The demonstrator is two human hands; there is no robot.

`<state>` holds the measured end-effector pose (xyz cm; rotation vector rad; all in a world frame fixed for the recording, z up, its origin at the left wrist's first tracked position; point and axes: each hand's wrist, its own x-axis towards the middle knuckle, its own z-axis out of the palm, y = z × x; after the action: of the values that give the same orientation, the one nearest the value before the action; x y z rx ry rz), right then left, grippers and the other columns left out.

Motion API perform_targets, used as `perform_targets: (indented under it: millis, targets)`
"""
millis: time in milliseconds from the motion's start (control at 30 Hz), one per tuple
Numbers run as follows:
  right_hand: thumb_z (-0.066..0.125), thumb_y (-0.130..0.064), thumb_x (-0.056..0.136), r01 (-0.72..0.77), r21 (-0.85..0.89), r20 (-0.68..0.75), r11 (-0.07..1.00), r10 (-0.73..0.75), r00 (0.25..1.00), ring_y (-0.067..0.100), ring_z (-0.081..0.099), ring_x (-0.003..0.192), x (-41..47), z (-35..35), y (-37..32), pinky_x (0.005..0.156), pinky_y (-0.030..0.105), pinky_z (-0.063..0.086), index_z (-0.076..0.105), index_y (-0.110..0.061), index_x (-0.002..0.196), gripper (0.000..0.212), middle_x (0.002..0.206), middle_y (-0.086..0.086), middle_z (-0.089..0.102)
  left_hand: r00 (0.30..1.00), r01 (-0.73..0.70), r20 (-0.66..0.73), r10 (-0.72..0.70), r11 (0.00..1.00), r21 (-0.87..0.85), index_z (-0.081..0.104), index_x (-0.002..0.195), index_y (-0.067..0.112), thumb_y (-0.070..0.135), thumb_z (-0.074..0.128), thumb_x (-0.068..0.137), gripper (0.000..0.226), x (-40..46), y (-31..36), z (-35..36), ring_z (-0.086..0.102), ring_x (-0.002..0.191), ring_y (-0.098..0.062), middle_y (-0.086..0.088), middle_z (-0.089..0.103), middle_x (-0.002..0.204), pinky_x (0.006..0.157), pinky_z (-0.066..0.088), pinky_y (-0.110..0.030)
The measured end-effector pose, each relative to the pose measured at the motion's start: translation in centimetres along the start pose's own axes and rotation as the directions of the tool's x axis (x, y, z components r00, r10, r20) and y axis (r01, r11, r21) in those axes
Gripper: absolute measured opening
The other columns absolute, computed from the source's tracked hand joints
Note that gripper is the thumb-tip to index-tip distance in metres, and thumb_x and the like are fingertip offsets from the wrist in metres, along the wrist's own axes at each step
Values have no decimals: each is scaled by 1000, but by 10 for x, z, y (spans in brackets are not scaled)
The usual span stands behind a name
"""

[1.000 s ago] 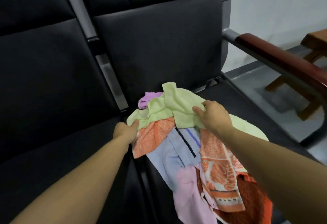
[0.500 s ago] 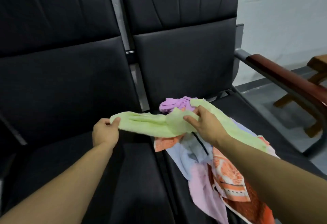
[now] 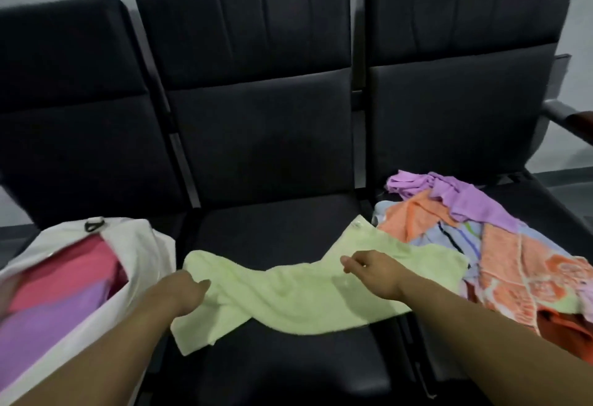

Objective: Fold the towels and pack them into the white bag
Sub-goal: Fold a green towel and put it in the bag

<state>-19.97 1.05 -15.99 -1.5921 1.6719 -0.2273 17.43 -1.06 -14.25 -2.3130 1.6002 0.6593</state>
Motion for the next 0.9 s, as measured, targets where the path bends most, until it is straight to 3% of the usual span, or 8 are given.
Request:
perform_targets:
  millis: [167,300,467,600,767,900]
  targets:
    - [51,-49,100,-74,-88,-7,993,74,997,18,63,98,6,-3,24,91,33,48,66,-14,103,38,104,-1,68,967,-256,-7,256,962,-98,56,130,21,36,58,100,34,8,32,30,64,101,-16,1,66,118,93,51,-32]
    - [60,-47,96,-107,-133,19,985,110,994,17,60,110,13,2,51,97,30,45,63,-21,113,32,121,-5,63,930,-366,-33,365,930,-31,48,141,25,32,61,99,45,20,53,51,55,122,-19,0,48,141,103,47,-35]
    - [63,-44,95,-56,-201,-147,978,27,989,20,47,132,31,-4,71,108,29,35,53,-23,135,46,147,1,47,922,-381,-108,371,921,-82,47,146,20,39,58,101,50,39,63,62,42,137,-20,0,44,149,112,38,-36]
    - [62,-49,94,-24,-321,-150,947,-26,988,22,28,148,54,-7,82,119,37,28,44,-27,146,59,164,1,26,914,-393,-109,391,919,2,42,150,25,46,60,98,59,54,64,62,35,145,-17,4,40,155,116,35,-35]
    - [55,-45,100,111,-404,-138,908,-180,974,21,23,151,91,-5,70,120,37,24,44,-25,147,52,165,0,25,913,-407,-61,404,912,-42,49,141,30,46,70,91,56,65,66,66,51,126,-15,7,52,133,107,42,-31]
    - [46,-49,102,229,-584,-12,779,-290,957,17,5,156,120,4,51,123,39,14,35,-30,151,54,167,-5,16,893,-450,-22,450,893,-10,59,106,38,51,73,86,28,71,65,70,51,105,-8,17,62,97,101,39,-23]
